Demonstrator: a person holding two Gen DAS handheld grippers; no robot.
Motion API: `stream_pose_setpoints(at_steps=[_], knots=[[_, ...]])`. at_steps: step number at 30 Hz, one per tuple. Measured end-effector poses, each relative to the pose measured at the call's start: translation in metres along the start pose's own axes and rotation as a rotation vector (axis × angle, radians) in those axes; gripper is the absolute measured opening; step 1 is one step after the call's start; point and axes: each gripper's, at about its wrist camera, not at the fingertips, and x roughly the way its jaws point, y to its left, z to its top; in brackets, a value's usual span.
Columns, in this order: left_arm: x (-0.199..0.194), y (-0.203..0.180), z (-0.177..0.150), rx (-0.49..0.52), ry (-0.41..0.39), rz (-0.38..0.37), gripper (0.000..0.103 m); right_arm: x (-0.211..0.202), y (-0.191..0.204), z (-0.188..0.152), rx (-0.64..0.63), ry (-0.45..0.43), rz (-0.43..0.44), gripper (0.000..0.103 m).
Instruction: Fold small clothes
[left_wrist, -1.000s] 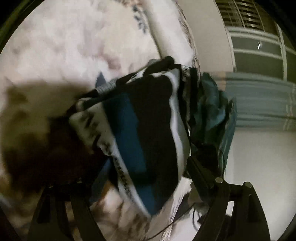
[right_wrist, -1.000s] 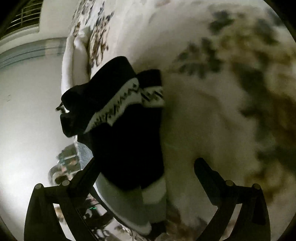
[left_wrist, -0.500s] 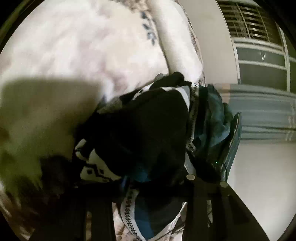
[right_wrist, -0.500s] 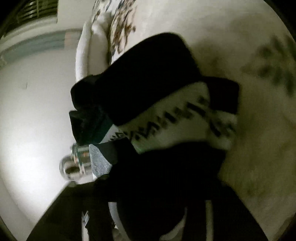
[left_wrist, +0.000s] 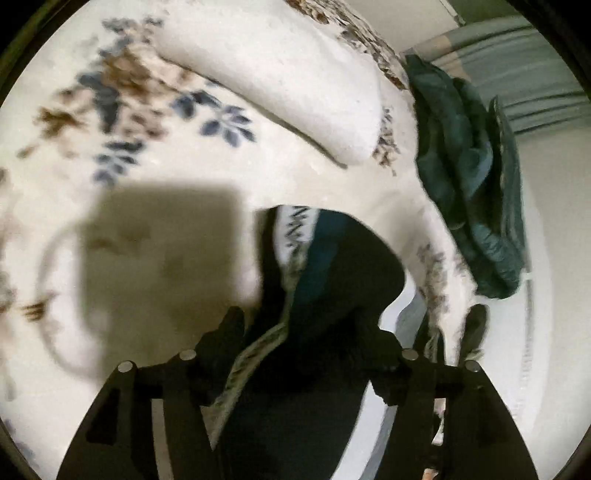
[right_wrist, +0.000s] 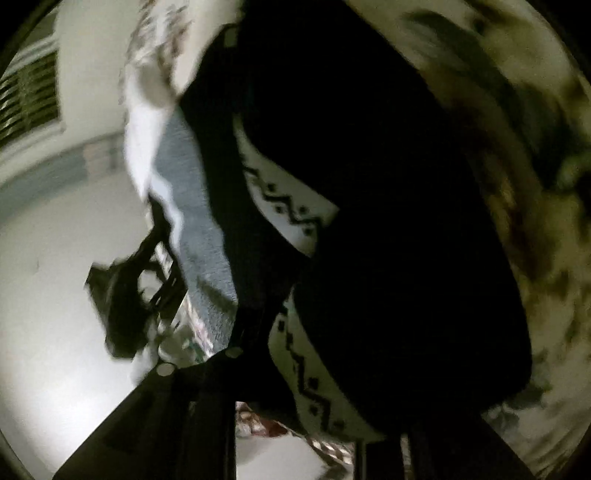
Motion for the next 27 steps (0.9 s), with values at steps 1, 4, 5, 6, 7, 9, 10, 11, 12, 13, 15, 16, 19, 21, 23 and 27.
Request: stream_pose_setpoints(at_steps=[1,4,5,6,7,9,10,11,12,13,15,16,19,21,23,27], knots=[[-0.009,-0.001,-0.006,0.005,-0.017,0.015,0.059,-0.004,-0.004,0.001,0.018,0.006,-0.014,0.051],[-0.044,-0.007,-0.032,0.041,-0.099,0.141,0.059,-0.024,-0.008,-0.002,-0.012,0.019,-0.037,0.066],[-0.053,-0.009,-0.043,0.052,-0.122,0.204,0.060,-0.033,-0.007,-0.008,-0.043,0.016,-0.062,0.067],[-0.061,-0.007,-0.061,0.066,-0.135,0.276,0.061,-0.044,-0.008,-0.013,-0.074,0.011,-0.105,0.068],[-0.065,-0.002,-0.080,0.073,-0.131,0.336,0.061,-0.055,-0.008,-0.018,-0.091,-0.004,-0.137,0.069],[-0.061,0.010,-0.121,0.072,-0.100,0.465,0.061,-0.073,-0.011,-0.022,-0.098,-0.034,-0.168,0.069],[-0.054,0.017,-0.135,0.066,-0.072,0.507,0.061,-0.081,-0.007,-0.018,-0.095,-0.046,-0.171,0.069],[-0.045,0.025,-0.148,0.050,-0.038,0.538,0.061,-0.089,-0.006,-0.017,-0.088,-0.068,-0.173,0.069],[-0.035,0.036,-0.163,0.026,0.003,0.559,0.061,-0.098,-0.006,-0.015,-0.086,-0.089,-0.171,0.069],[-0.024,0.048,-0.174,-0.005,0.042,0.576,0.061,-0.102,-0.003,-0.012,-0.092,-0.105,-0.166,0.070],[-0.014,0.059,-0.185,-0.032,0.013,0.572,0.069,-0.106,0.004,0.007,-0.111,-0.133,-0.175,0.070],[-0.013,0.060,-0.185,-0.041,-0.016,0.561,0.081,-0.107,0.010,0.018,-0.114,-0.145,-0.180,0.070],[0.002,0.067,-0.177,-0.104,-0.029,0.497,0.103,-0.097,0.021,0.062,-0.145,-0.159,-0.180,0.075],[0.012,0.063,-0.173,-0.104,-0.002,0.569,0.103,-0.079,0.023,0.088,-0.143,-0.136,-0.180,0.076],[0.019,0.060,-0.168,-0.111,0.031,0.609,0.103,-0.054,0.029,0.104,-0.126,-0.070,-0.105,0.074],[0.012,0.057,-0.159,-0.151,0.048,0.595,0.103,-0.050,0.041,0.104,-0.171,-0.077,-0.104,0.008]])
